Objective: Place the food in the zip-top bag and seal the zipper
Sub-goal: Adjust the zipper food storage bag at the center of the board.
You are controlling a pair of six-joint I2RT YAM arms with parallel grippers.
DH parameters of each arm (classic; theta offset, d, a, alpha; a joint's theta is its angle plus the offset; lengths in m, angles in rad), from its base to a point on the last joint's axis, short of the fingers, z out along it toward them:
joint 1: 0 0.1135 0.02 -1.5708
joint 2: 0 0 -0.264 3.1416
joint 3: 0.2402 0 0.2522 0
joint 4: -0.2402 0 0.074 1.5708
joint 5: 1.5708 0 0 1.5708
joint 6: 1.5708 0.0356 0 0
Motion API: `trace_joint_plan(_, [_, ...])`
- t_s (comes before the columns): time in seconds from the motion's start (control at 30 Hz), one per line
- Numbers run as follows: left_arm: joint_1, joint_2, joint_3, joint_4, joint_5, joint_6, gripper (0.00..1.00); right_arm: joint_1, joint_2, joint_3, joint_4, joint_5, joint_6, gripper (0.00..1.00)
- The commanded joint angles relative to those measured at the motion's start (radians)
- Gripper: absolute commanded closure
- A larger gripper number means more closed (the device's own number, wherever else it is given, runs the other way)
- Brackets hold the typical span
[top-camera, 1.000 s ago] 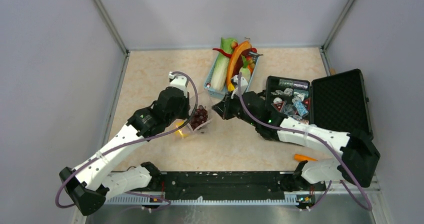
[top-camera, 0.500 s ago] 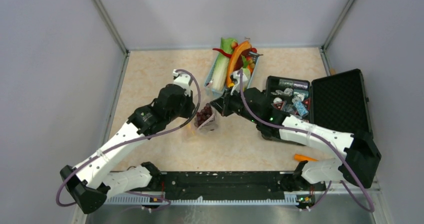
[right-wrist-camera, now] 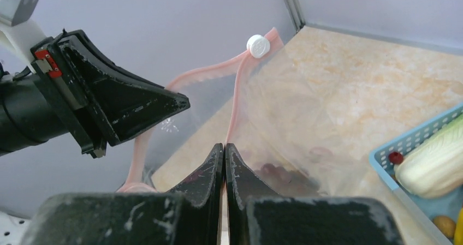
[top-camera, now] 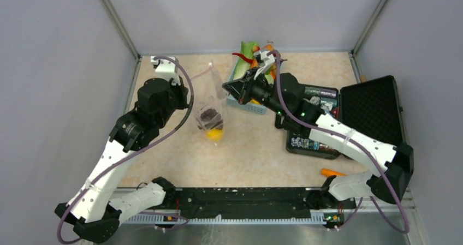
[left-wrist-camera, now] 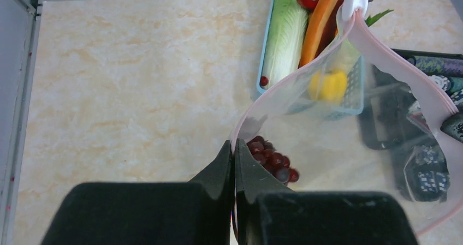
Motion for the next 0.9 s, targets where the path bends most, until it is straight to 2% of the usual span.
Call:
trace_joint_plan(0.0, [0.005,-0.025,-0.009,-0.024,-0.034,-0.004,1.0,-0.02,0.037,0.013,0.078,-0.076,0.014,1.0])
trace_joint_plan(0.13, [0.006,-0.096,0.019,-0.007,-0.012,0.01,1.0,-0.047,0.121,0.065,0.046,-0.149,0.041,1.0])
trace_joint_plan(0.4, [0.006,-0.025,0.062,-0.046,-0.068,0.065,1.0,-0.059,0.263,0.112,0.145,-0.226,0.108,1.0])
trace_joint_plan(0.57, [0.006,0.0,-0.054,-0.031,-0.062,0.038,1.0,-0.059,0.233,-0.019,0.109,0.008,0.072,1.0])
trace_joint_plan(0.63, [0.005,0.006,-0.133,-0.004,-0.016,0.013,1.0,-0.059,0.192,-0.148,0.201,0.048,0.074,1.0])
trace_joint_plan(0.7, [0.007,0.012,-0.217,0.04,0.034,-0.021,1.0,-0.059,0.164,-0.26,0.287,0.046,0.088,1.0])
trace_joint_plan(0.77, [0.006,0.018,-0.282,0.084,0.075,-0.049,1.0,-0.06,0.166,-0.301,0.284,0.029,0.093,0.99])
trace_joint_plan(0.87, [0.006,0.032,-0.308,0.099,0.083,-0.067,1.0,-0.061,0.172,-0.297,0.227,-0.005,0.088,0.86])
